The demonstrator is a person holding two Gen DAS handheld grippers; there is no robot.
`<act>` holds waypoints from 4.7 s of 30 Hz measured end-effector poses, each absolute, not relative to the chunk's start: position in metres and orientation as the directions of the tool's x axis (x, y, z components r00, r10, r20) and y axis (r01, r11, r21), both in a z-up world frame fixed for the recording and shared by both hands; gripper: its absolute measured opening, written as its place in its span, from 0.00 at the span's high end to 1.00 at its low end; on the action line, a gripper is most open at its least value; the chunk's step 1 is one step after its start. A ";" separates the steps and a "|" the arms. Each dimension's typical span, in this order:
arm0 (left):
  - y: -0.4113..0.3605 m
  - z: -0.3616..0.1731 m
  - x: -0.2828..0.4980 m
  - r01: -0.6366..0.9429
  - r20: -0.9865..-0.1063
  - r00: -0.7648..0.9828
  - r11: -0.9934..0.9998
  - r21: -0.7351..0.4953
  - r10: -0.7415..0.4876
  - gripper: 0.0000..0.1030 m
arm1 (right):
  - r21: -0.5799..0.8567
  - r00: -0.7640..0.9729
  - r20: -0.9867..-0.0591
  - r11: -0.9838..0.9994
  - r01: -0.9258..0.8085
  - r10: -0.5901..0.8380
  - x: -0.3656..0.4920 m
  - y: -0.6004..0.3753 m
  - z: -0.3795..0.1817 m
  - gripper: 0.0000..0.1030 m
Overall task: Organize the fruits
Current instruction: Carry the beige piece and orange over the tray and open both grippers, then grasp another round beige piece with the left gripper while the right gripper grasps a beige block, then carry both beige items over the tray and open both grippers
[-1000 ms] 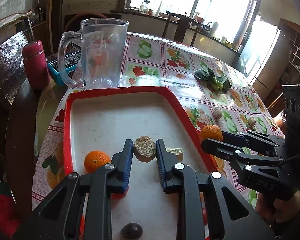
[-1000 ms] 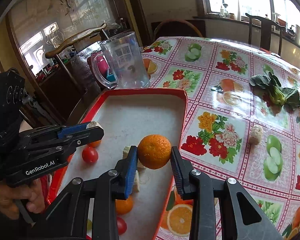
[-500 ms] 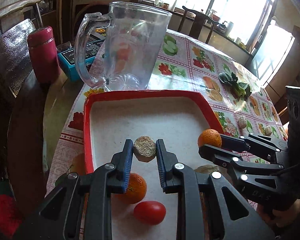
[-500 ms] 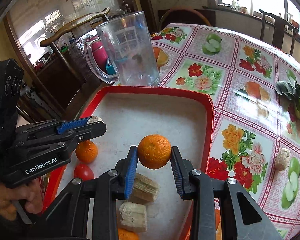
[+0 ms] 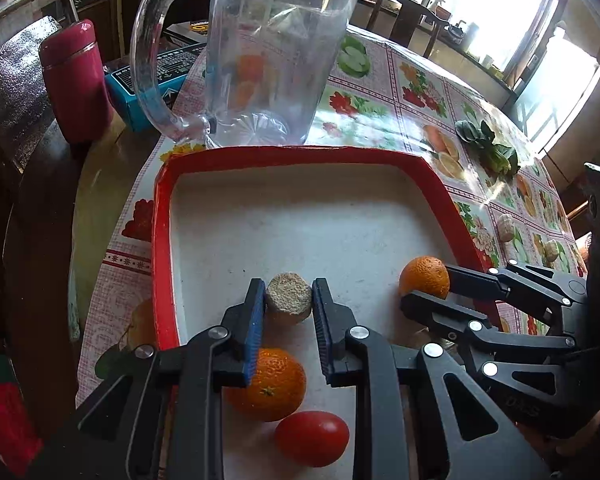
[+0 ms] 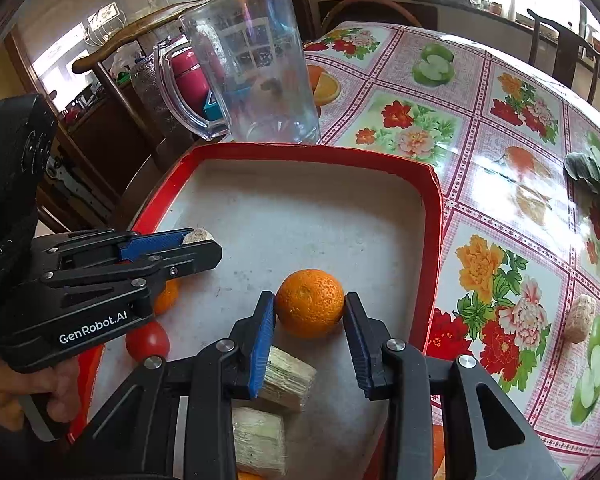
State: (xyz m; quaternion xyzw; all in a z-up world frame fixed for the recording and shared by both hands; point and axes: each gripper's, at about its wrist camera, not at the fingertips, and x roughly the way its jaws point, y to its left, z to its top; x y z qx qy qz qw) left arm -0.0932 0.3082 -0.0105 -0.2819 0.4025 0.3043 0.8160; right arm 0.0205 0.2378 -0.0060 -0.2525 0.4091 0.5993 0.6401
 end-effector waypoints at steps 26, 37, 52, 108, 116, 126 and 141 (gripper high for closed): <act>0.244 0.035 -0.079 -0.655 -0.760 0.582 0.721 -0.227 0.289 0.41 | 0.202 0.041 -0.733 0.274 -0.940 0.679 0.070 0.112 0.045 0.50; 0.206 0.042 -0.043 -0.590 -0.759 0.602 0.779 -0.214 0.247 0.41 | 0.206 0.112 -0.741 0.382 -0.901 0.663 0.114 0.057 0.036 0.50; 0.160 0.042 0.020 -0.481 -0.766 0.623 0.851 -0.213 0.160 0.41 | 0.202 0.238 -0.756 0.563 -0.801 0.610 0.194 -0.012 0.019 0.50; 0.139 0.023 0.044 -0.481 -0.728 0.669 0.833 -0.273 0.148 0.80 | 0.253 0.192 -0.717 0.507 -0.824 0.670 0.170 -0.006 0.016 0.69; 0.134 0.028 -0.006 -0.517 -0.702 0.689 0.801 -0.302 0.179 0.80 | 0.276 0.133 -0.693 0.431 -0.859 0.709 0.126 0.000 0.027 0.69; 0.141 0.041 -0.061 -0.566 -0.674 0.691 0.775 -0.281 0.261 0.80 | 0.280 0.080 -0.663 0.346 -0.896 0.744 0.085 0.015 0.046 0.69; 0.165 0.043 -0.110 -0.633 -0.660 0.674 0.720 -0.285 0.331 0.80 | 0.259 0.006 -0.668 0.241 -0.935 0.744 0.039 0.055 0.053 0.69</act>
